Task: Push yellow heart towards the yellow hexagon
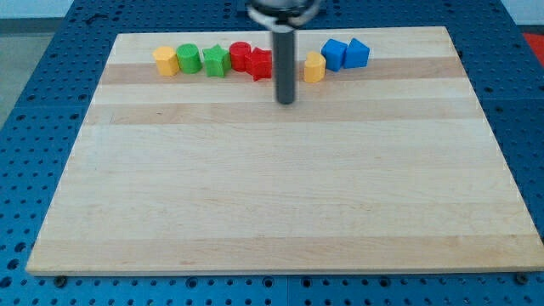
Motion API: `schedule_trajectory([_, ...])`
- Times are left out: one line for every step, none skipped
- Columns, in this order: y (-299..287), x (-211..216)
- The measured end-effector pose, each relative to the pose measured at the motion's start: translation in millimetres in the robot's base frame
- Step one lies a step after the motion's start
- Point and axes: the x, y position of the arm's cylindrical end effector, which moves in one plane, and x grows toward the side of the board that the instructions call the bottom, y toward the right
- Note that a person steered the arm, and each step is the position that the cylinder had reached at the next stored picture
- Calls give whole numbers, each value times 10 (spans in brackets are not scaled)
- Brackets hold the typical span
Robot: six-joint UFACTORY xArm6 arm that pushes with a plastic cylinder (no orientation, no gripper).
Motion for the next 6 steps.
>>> schedule_trajectory([123, -214])
schedule_trajectory([60, -253])
schedule_trajectory([-64, -259])
schedule_trajectory([-110, -397])
schedule_trajectory([-110, -627])
schedule_trajectory([-117, -900])
